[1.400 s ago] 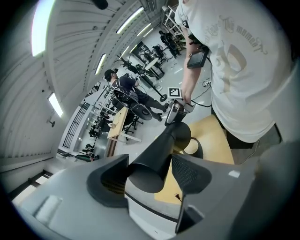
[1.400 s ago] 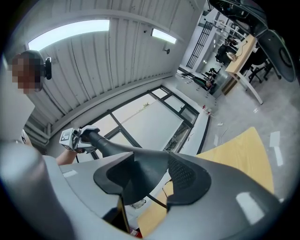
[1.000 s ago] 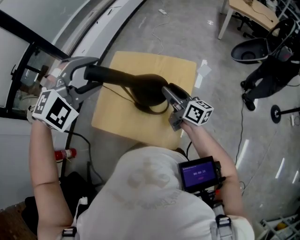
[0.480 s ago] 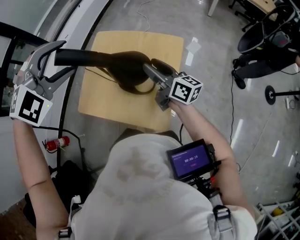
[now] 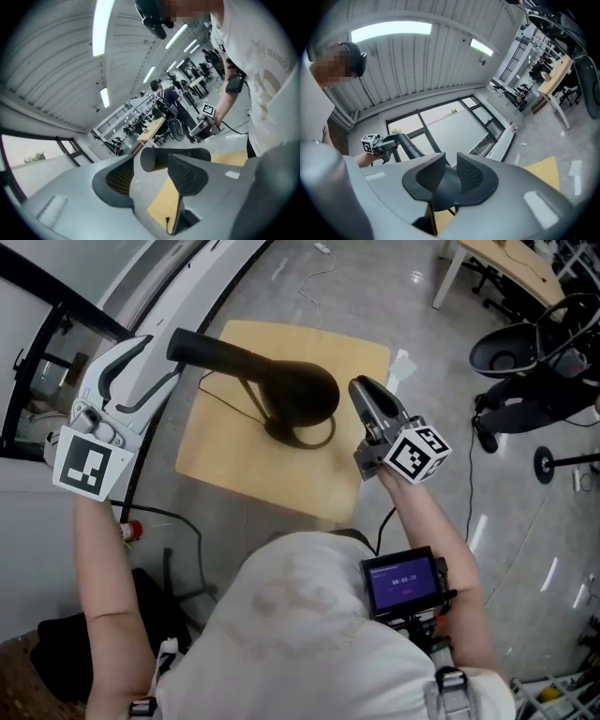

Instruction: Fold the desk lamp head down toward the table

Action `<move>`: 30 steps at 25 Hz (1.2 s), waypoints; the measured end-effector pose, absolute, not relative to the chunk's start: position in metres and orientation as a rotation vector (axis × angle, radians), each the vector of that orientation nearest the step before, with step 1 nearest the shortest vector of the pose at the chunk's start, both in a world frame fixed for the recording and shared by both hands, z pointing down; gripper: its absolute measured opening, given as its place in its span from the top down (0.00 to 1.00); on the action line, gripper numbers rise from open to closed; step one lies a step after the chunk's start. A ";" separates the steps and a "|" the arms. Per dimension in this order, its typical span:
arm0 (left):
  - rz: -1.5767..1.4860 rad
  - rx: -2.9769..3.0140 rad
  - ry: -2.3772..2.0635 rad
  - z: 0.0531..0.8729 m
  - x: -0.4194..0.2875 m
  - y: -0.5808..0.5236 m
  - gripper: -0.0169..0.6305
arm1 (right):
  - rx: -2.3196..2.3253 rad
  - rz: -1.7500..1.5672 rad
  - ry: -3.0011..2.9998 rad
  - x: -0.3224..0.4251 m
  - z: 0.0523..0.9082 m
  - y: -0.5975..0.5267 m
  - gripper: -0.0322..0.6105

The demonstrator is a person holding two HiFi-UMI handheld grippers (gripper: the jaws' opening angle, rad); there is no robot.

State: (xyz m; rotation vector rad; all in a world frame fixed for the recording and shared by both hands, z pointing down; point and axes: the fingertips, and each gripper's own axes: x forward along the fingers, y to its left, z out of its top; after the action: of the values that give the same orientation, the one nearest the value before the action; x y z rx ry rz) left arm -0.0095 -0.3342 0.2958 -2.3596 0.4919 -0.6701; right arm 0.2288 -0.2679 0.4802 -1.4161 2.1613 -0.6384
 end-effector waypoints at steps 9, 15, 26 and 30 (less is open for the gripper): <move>-0.372 -2.739 0.732 0.349 -0.039 -0.276 0.93 | -1.489 -0.588 2.359 0.197 0.458 -0.235 0.93; -0.298 -2.977 0.790 0.414 -0.060 -0.221 0.97 | -1.455 -0.576 2.501 0.150 0.459 -0.203 0.93; -0.239 -3.200 0.918 0.486 -0.102 -0.130 0.97 | -1.388 -0.605 2.660 0.078 0.491 -0.118 0.93; -0.243 -3.216 0.928 0.497 -0.112 -0.109 0.97 | -1.377 -0.618 2.677 0.060 0.499 -0.096 0.93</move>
State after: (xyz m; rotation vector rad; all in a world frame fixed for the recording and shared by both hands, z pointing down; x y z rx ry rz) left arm -0.1119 -0.1091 0.4969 -3.2159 0.9282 -0.2427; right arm 0.0597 -0.0956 0.4990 -1.3771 2.6768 -0.6185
